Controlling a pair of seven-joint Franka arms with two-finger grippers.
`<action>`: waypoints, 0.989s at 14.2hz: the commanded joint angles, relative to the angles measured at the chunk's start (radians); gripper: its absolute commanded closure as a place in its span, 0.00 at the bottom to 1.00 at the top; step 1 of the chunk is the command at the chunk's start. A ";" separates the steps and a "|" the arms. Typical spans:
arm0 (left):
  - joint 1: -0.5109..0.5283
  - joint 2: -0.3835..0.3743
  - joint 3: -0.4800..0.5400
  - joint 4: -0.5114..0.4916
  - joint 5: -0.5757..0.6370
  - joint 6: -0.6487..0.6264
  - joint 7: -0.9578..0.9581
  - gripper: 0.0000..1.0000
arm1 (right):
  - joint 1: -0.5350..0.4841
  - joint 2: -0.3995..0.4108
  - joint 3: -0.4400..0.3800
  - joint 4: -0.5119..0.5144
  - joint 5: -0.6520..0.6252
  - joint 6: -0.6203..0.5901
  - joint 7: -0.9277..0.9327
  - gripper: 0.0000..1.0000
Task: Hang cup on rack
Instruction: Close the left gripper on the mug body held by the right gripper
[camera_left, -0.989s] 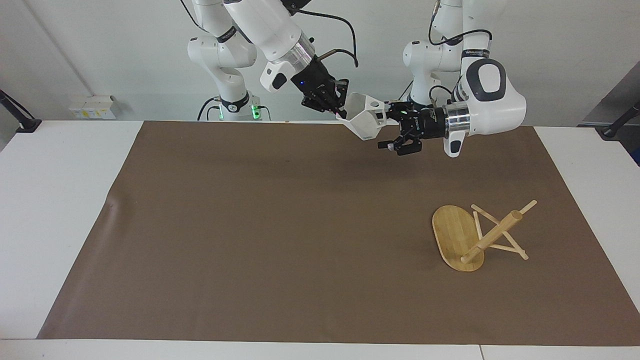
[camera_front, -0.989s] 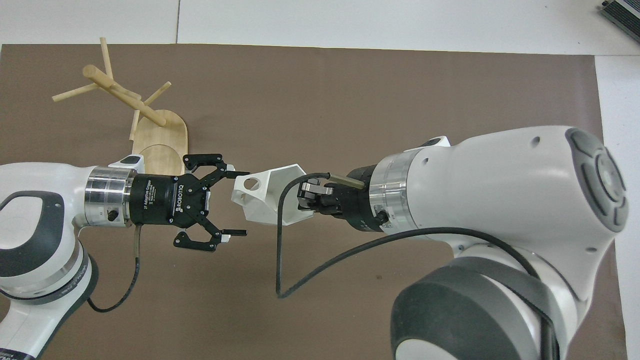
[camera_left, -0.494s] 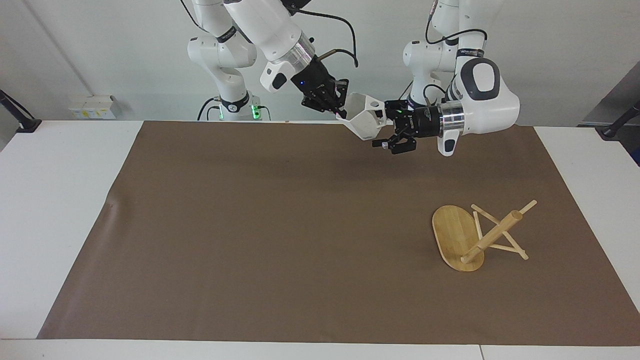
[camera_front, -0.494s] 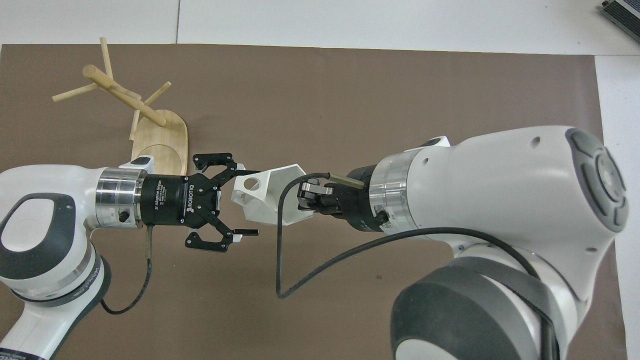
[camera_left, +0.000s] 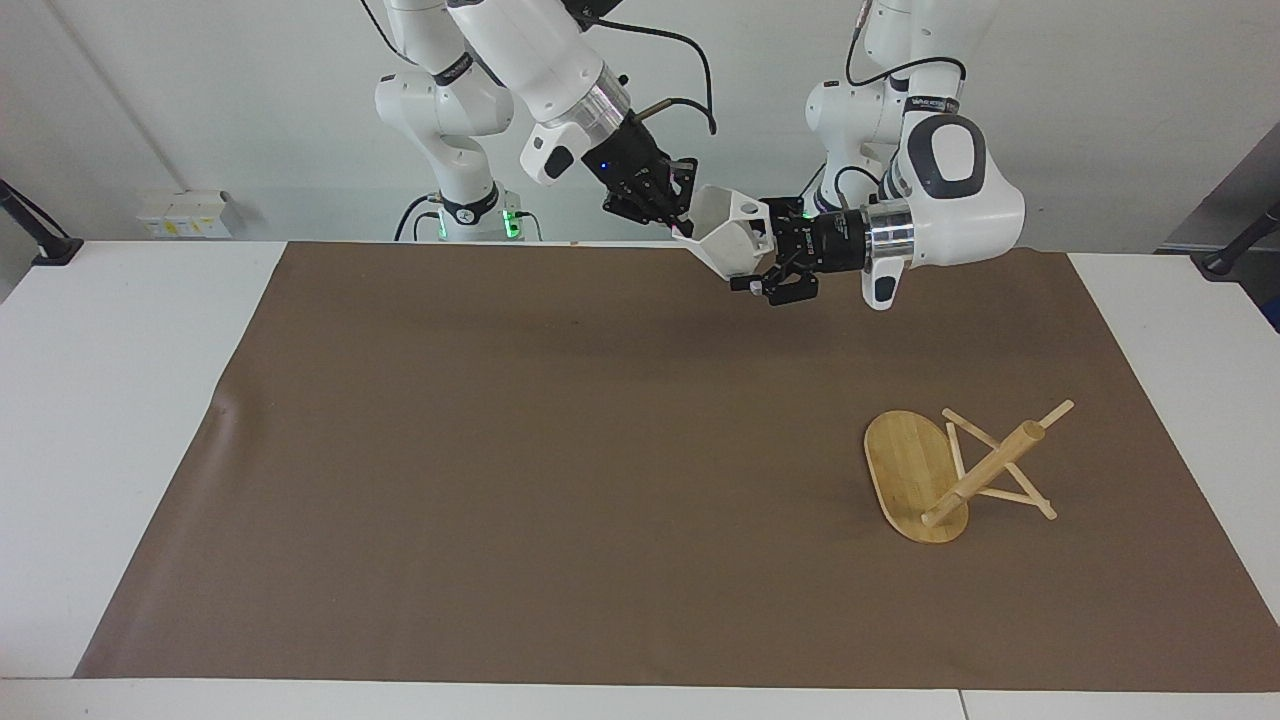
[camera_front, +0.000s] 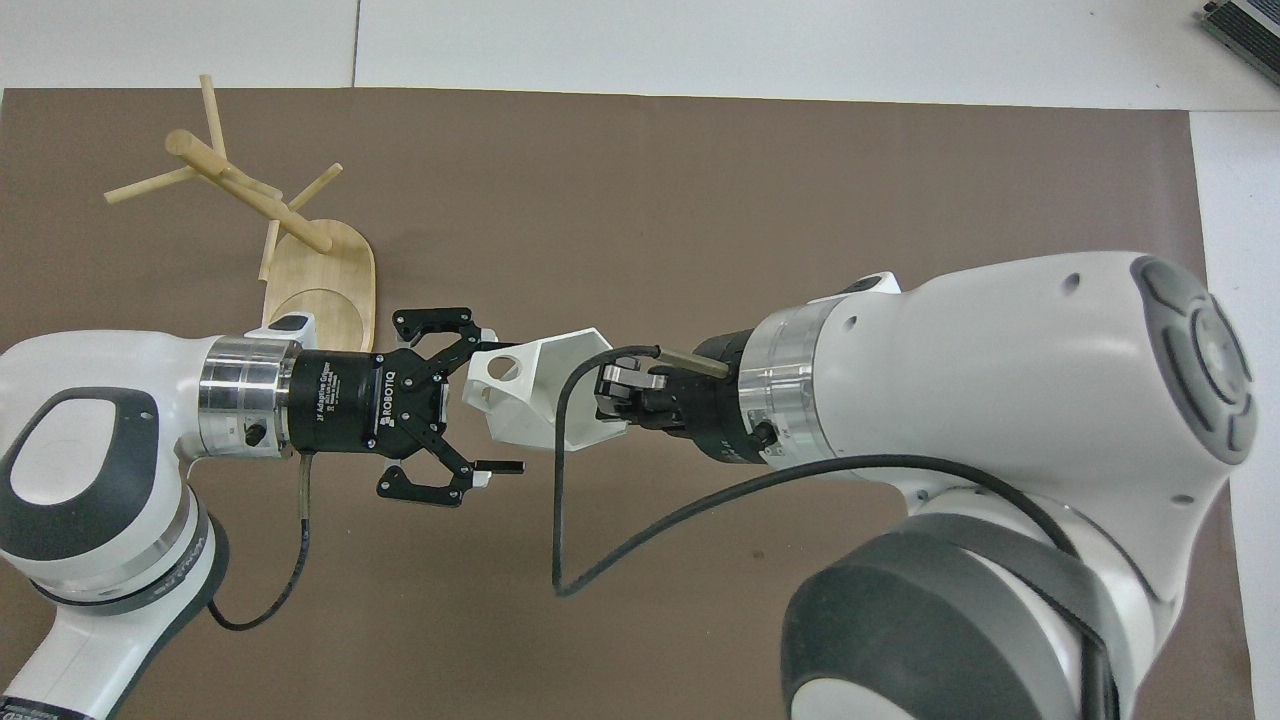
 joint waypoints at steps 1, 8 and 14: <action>-0.014 -0.029 0.009 -0.030 -0.024 0.022 -0.016 0.64 | -0.014 -0.018 0.009 -0.010 0.033 0.011 0.009 1.00; 0.003 -0.038 0.016 -0.030 -0.018 0.006 -0.056 1.00 | -0.014 -0.019 0.009 -0.010 0.033 0.011 0.009 1.00; 0.004 -0.038 0.018 -0.030 -0.010 0.010 -0.102 1.00 | -0.014 -0.018 0.009 -0.010 0.033 0.009 0.009 0.86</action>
